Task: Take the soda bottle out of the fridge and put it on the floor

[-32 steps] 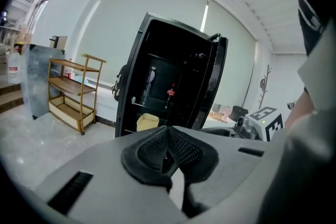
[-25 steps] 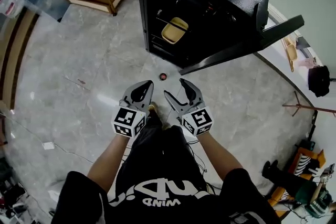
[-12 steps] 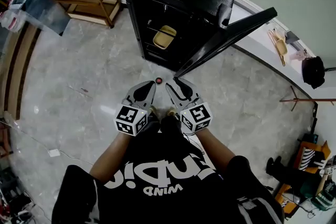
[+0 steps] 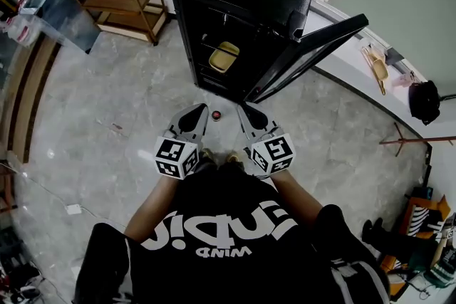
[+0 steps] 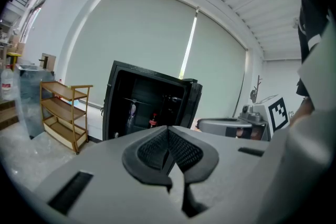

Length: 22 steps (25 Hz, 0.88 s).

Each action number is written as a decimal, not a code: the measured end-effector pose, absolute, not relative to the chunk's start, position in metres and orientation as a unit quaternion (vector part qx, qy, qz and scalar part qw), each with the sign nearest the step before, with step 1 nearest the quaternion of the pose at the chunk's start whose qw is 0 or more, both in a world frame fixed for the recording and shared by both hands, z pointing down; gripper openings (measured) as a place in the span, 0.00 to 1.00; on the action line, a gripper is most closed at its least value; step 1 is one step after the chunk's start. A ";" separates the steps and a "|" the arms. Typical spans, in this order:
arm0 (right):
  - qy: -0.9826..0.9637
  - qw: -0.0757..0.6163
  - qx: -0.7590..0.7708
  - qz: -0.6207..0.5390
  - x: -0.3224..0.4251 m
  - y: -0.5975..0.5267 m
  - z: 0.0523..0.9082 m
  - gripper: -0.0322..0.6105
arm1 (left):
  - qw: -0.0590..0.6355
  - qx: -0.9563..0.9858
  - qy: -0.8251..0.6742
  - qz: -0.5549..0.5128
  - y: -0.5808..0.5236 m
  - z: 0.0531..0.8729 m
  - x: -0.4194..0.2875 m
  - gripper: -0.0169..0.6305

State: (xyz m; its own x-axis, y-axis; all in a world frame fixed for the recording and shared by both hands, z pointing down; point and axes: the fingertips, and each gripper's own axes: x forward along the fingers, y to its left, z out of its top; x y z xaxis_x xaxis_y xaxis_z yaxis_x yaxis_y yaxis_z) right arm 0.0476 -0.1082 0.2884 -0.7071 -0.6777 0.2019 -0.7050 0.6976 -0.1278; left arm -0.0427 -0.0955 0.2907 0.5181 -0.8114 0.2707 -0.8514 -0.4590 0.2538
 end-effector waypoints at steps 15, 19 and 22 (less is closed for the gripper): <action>-0.873 0.043 0.475 0.102 0.138 -0.091 0.252 0.09 | 0.155 0.809 -0.565 0.048 -0.066 0.259 -0.118 0.04; -0.873 0.041 0.476 0.095 0.132 -0.091 0.253 0.09 | 0.151 0.799 -0.580 0.045 -0.062 0.261 -0.128 0.04; -0.876 0.040 0.473 0.086 0.127 -0.093 0.252 0.09 | 0.142 0.799 -0.583 0.044 -0.062 0.261 -0.125 0.04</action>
